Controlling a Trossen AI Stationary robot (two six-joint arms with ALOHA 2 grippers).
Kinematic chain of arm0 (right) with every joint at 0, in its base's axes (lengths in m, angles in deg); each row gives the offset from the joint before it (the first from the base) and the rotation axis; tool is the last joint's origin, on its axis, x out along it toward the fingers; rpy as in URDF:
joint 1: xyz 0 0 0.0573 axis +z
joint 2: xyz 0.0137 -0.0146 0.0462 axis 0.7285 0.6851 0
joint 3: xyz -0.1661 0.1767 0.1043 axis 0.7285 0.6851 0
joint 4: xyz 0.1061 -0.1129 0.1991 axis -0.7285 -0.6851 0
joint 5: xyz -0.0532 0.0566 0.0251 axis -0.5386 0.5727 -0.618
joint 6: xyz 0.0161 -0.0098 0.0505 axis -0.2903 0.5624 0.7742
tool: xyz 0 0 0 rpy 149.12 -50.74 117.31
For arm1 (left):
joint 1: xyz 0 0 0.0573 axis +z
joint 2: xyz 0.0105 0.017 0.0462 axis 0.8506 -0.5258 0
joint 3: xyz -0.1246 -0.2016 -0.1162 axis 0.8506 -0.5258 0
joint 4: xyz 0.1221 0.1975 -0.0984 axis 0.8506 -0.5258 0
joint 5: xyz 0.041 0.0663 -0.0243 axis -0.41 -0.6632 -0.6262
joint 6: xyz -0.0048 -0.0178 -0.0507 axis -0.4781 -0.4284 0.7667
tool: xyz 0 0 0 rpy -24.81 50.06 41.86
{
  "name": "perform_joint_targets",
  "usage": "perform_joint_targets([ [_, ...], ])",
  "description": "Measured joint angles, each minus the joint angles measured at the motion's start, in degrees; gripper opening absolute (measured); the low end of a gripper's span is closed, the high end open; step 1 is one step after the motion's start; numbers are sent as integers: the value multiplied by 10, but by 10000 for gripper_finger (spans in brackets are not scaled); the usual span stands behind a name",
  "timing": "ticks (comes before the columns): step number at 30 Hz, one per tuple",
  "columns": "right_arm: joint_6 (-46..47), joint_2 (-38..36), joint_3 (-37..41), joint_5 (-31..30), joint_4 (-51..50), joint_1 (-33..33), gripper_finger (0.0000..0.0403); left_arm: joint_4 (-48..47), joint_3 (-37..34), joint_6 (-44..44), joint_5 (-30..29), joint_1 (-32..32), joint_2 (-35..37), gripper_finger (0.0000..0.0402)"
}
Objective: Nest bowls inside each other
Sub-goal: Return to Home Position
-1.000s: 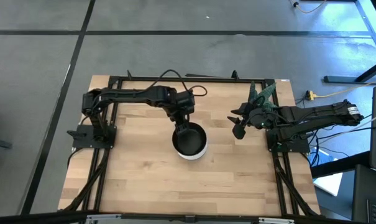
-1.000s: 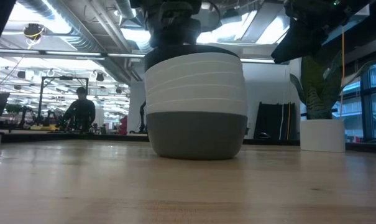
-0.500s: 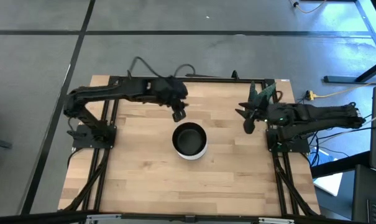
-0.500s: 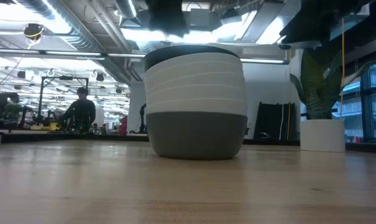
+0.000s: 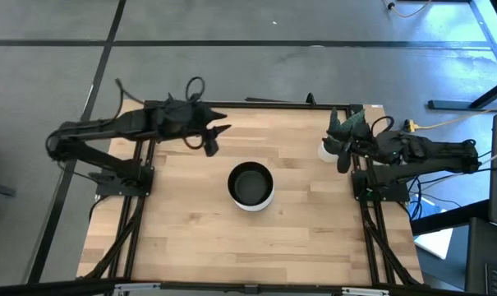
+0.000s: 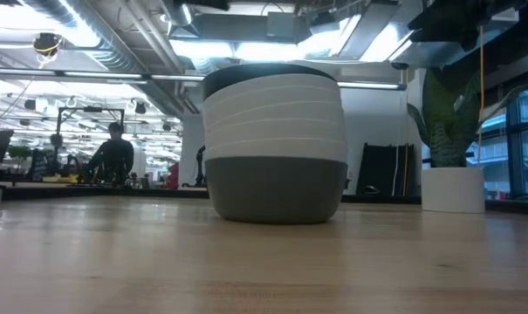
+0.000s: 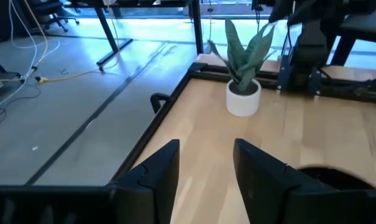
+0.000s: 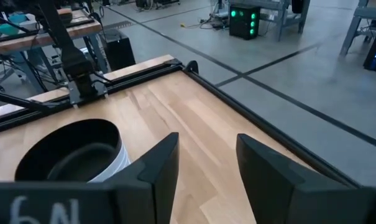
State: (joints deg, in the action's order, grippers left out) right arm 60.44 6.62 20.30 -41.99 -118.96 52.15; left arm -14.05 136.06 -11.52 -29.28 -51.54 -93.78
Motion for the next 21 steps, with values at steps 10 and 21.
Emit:
perform_joint_targets([
  [10, -37, -3, 0, 0, 0, 0, 162, 119, -203, 20, -1, -1, 160, 147],
  [21, -64, -17, 29, -58, 9, 0, 162, 158, -312, 36, -5, 1, 262, 145],
])
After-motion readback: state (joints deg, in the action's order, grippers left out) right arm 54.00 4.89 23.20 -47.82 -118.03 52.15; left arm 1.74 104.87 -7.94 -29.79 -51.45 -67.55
